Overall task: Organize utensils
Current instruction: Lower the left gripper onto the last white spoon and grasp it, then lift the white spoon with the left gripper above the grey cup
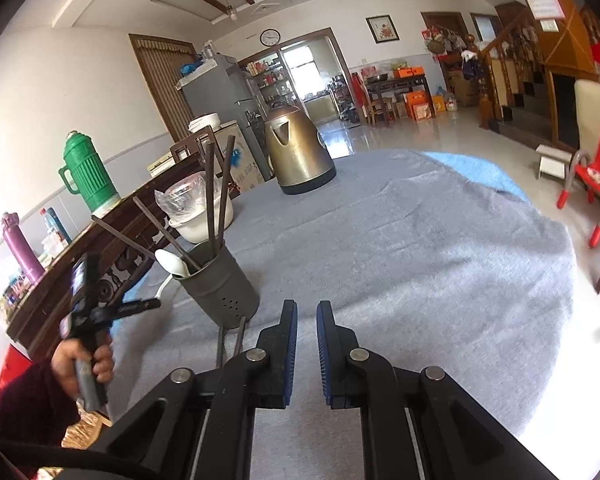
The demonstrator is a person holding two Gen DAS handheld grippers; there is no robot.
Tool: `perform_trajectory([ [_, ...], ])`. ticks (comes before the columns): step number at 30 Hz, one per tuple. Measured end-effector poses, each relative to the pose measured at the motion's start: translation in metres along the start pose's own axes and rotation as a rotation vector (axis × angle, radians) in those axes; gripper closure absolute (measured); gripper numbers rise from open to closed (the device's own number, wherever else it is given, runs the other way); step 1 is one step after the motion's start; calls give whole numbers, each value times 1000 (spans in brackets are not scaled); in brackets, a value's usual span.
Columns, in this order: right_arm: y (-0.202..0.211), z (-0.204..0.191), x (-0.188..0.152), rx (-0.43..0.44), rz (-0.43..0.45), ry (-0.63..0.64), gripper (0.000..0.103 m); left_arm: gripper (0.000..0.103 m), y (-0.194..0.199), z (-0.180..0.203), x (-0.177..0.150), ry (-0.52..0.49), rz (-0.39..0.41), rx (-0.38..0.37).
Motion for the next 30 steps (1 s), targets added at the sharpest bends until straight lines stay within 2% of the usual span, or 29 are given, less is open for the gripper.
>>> perform_trajectory([
  [4, 1, -4, -5, 20, -6, -13, 91, 72, 49, 12, -35, -96, -17, -44],
  [6, 3, -7, -7, 27, -3, -13, 91, 72, 77, 23, -45, -139, -27, -89],
  [11, 10, -5, -11, 50, 8, -45, 91, 72, 136, 62, -49, -232, -55, -172],
  [14, 15, -2, -15, 53, 13, -55, 91, 72, 155, 84, -41, -277, -105, -177],
  [18, 23, 5, -19, 55, 21, -70, 91, 72, 163, 105, -25, -359, -158, -102],
  [24, 41, 30, -22, 47, 48, -117, 91, 72, 165, 131, 3, -598, -206, 91],
  [30, 55, 62, -34, 34, 57, -186, 91, 72, 160, 142, 39, -686, -250, 188],
])
Point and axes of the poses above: each gripper's, at about its wrist camera, not at the fingertips, and y roughly against the way its jaws point, z to its right, x to its top, the point moved 10 cm from there along -y, roughly the way its jaws point, and after that the axes turned 7 degrees about x, right-handed, at the moved point
